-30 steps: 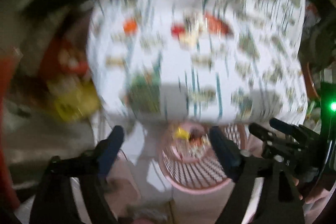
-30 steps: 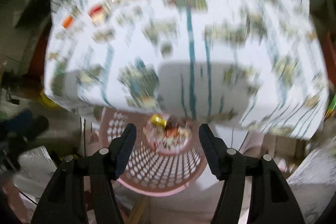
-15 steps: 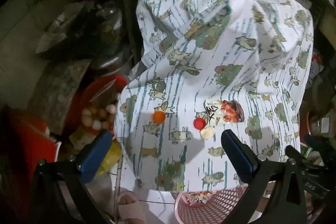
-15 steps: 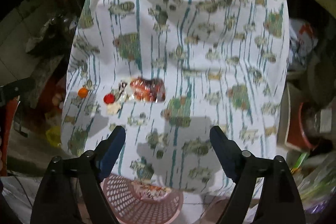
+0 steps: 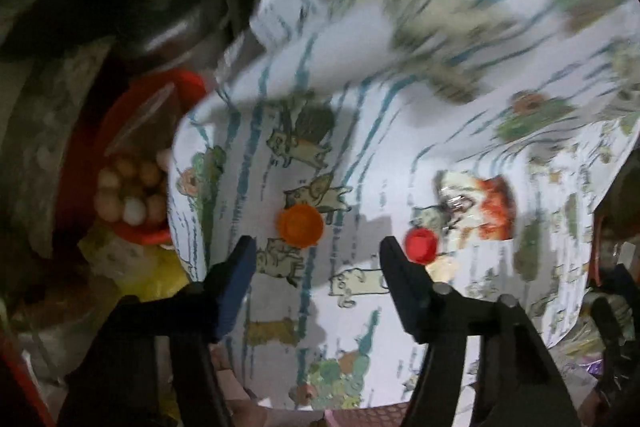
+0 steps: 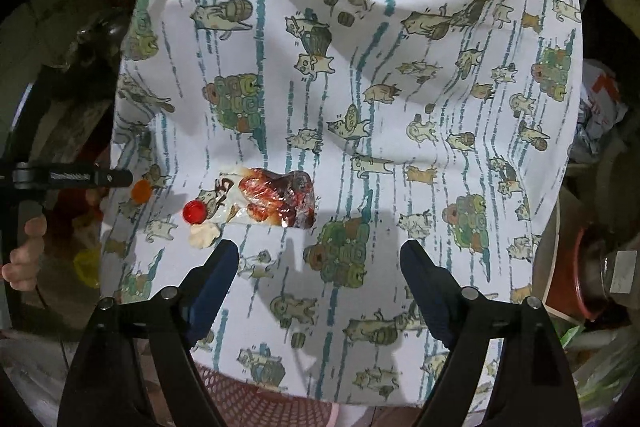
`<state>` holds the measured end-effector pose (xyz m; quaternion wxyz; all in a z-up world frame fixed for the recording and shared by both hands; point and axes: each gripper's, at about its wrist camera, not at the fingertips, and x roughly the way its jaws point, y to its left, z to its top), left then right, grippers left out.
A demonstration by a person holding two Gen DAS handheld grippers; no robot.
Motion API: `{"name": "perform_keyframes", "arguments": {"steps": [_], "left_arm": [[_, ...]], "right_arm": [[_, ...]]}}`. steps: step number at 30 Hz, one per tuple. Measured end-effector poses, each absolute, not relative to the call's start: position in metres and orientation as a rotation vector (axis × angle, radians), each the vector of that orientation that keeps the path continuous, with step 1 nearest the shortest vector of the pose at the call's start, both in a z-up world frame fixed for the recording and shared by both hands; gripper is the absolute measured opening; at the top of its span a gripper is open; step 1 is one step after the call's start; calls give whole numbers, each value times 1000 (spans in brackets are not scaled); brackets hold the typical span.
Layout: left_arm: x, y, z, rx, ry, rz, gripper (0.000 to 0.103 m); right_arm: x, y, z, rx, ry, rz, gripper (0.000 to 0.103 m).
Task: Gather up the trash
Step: 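Grasp the orange bottle cap with the left gripper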
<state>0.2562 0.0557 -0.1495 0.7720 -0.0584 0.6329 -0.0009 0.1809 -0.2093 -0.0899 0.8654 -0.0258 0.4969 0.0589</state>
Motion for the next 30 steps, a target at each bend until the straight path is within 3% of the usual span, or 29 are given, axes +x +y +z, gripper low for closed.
{"name": "perform_keyframes", "arguments": {"steps": [7, 12, 30], "left_arm": [[272, 58, -185, -123, 1452, 22, 52], [276, 57, -190, -99, 1448, 41, 28], [236, 67, -92, -157, 1190, 22, 28]], "right_arm": [[202, -210, -104, 18, 1096, 121, 85], [208, -209, -107, 13, 1104, 122, 85], [220, -150, -132, 33, 1229, 255, 85]]}}
